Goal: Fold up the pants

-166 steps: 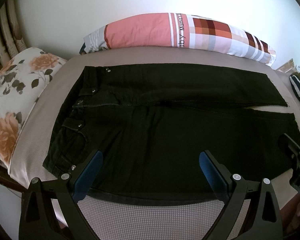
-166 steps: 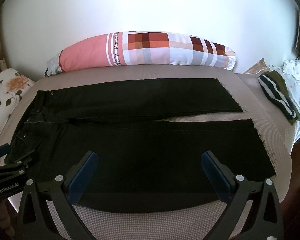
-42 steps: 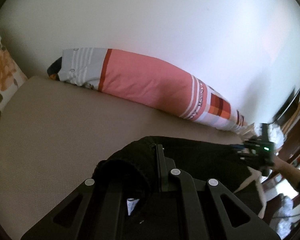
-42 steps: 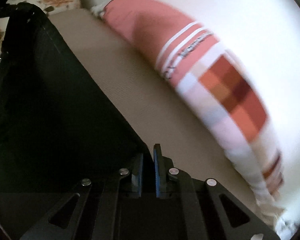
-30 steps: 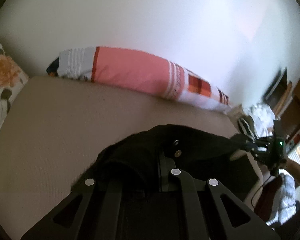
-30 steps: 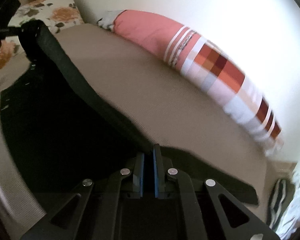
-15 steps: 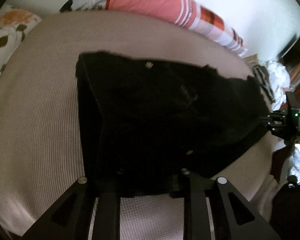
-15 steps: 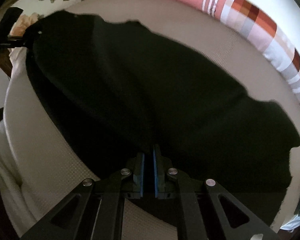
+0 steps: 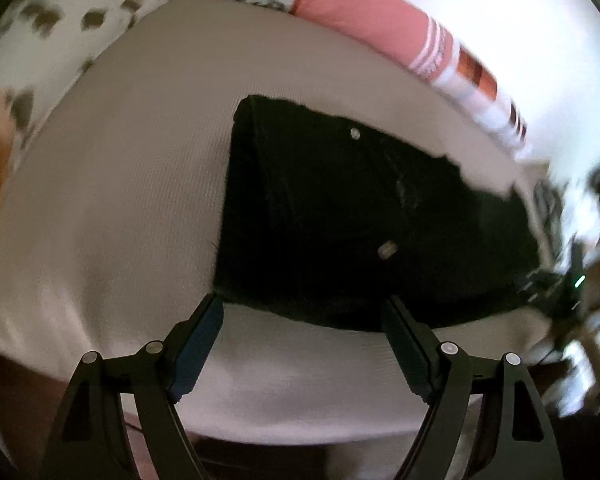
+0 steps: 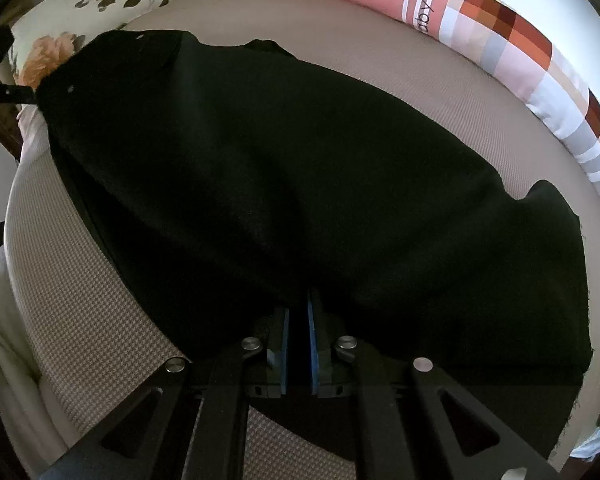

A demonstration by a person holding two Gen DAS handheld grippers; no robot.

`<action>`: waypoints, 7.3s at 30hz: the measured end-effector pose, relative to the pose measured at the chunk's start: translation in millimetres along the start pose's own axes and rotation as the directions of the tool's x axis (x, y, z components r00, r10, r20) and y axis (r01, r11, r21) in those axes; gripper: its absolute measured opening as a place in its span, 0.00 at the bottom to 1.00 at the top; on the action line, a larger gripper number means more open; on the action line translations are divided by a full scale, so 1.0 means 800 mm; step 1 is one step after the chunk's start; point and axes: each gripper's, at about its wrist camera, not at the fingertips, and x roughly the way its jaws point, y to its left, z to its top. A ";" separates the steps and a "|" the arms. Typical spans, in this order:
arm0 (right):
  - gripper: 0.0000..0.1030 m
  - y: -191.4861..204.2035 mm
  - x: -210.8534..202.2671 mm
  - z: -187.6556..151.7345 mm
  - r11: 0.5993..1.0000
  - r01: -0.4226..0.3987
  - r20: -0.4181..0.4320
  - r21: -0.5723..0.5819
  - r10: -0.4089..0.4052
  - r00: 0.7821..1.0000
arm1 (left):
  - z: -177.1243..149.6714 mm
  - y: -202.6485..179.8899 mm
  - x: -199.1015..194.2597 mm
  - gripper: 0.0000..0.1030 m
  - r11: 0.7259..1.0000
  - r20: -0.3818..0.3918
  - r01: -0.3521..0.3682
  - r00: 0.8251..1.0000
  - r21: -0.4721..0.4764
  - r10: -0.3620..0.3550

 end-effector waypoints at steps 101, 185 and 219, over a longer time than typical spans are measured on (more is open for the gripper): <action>0.17 -0.190 -0.022 -0.185 0.368 -0.429 0.392 0.825 0.172 0.903 | -0.116 -0.471 0.224 0.09 0.522 -0.082 0.121 0.992 0.844 -0.098; 0.16 -0.443 -0.015 -0.198 0.454 -0.071 0.130 0.888 -0.101 0.986 | 0.072 -0.265 0.162 0.55 0.947 0.154 -0.070 0.988 0.313 0.022; 0.23 -0.324 -0.038 -0.057 0.755 0.023 0.132 0.655 -0.144 0.981 | 0.093 -0.217 0.155 0.55 0.939 0.199 -0.141 0.977 0.314 0.080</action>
